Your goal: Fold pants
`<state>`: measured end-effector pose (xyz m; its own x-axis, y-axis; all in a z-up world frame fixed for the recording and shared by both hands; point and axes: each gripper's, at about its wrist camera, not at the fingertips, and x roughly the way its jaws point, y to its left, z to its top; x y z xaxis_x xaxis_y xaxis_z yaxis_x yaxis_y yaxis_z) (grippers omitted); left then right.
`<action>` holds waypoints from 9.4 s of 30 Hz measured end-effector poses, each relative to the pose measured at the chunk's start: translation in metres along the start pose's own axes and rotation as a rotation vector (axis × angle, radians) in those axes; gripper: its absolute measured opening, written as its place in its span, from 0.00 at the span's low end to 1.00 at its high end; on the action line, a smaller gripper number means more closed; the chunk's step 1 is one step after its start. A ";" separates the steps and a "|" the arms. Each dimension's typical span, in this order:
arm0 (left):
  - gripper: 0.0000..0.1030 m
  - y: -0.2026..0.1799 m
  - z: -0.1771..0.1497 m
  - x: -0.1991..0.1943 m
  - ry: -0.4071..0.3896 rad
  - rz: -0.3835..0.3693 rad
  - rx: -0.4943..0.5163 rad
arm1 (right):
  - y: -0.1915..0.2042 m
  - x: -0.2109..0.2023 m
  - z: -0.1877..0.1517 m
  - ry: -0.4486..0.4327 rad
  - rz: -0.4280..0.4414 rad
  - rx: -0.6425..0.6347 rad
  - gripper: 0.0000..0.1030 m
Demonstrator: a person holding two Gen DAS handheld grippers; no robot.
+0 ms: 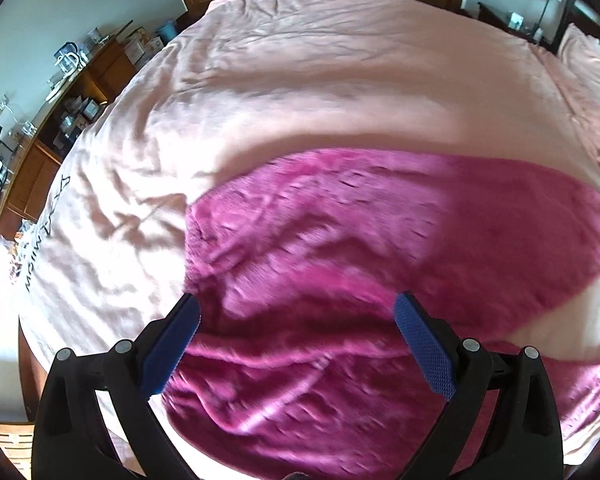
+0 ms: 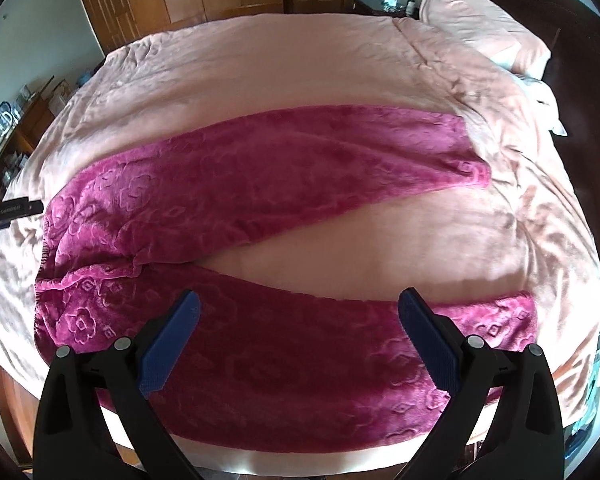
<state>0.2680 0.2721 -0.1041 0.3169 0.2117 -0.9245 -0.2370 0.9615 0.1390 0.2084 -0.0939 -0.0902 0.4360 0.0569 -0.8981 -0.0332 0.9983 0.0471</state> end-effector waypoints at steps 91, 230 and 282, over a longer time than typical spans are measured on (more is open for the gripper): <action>0.12 0.026 0.012 0.080 0.026 -0.036 0.005 | -0.326 0.252 0.272 0.263 -0.187 0.735 0.08; 0.07 0.214 -0.222 0.055 0.123 -0.384 -0.458 | -0.123 0.061 -0.122 0.297 -0.216 0.400 0.44; 0.23 0.128 -0.203 0.109 0.228 -0.364 0.155 | 0.173 0.126 -0.085 0.499 0.263 -0.255 0.53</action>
<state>0.0862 0.3826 -0.2594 0.1400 -0.1722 -0.9751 -0.0021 0.9847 -0.1742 0.1812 0.0856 -0.2324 -0.0872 0.2284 -0.9697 -0.3235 0.9141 0.2444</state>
